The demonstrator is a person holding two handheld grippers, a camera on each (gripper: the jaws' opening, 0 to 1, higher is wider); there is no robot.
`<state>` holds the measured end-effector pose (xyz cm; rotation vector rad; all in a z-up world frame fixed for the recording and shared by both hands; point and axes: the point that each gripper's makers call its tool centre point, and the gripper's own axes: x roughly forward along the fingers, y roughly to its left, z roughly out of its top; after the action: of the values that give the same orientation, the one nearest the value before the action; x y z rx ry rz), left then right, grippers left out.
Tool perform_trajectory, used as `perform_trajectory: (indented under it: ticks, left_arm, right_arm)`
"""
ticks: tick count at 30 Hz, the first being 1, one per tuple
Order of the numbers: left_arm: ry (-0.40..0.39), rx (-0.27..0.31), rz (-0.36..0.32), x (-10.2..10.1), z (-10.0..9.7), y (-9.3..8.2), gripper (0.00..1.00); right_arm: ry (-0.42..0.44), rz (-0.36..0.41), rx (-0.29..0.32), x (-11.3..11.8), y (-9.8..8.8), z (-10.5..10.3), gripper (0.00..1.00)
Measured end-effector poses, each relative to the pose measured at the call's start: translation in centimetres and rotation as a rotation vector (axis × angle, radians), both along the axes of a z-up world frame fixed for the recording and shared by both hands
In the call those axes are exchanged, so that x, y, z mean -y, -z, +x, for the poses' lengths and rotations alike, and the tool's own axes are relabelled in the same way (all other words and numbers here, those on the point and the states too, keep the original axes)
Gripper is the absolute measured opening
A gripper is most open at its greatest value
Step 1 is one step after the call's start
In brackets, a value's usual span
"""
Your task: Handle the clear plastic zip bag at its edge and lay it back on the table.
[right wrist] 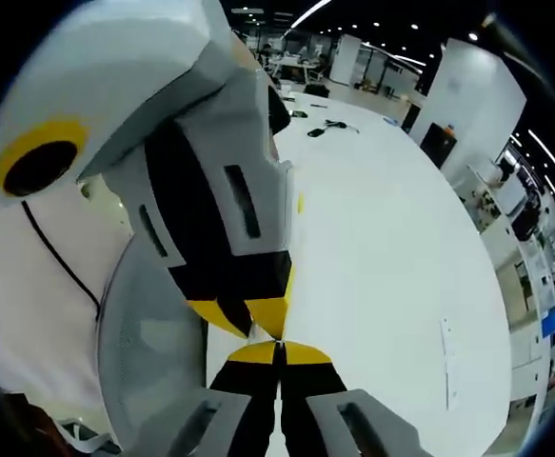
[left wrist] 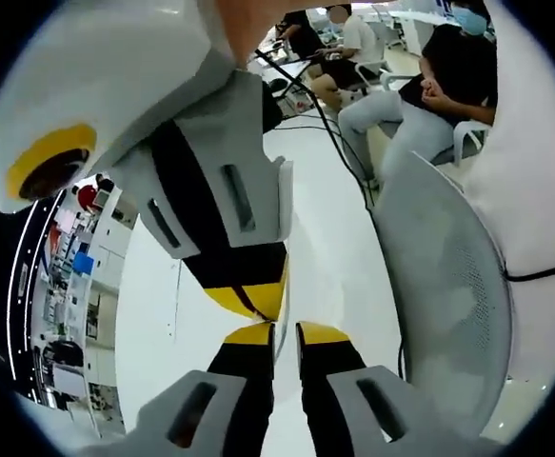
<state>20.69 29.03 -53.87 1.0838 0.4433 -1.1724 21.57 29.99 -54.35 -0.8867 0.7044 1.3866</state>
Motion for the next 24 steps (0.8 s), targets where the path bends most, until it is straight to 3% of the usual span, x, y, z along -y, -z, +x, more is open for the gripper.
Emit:
perform_trajectory:
  ticks: [4,7,24]
  left_arm:
    - [0.015,0.009,0.024,-0.1,-0.1,0.3,0.07]
    - [0.020,0.018,0.051,-0.2,0.1,0.7,0.00]
    - [0.027,-0.010,0.004,-0.1,-0.6,0.4,0.00]
  right_arm:
    - [-0.002,-0.001,-0.006,-0.1,0.0,-0.2,0.00]
    - [-0.005,0.001,-0.008,-0.2,0.0,-0.4,0.00]
    - [0.047,0.006,-0.001,0.2,0.1,0.8,0.00]
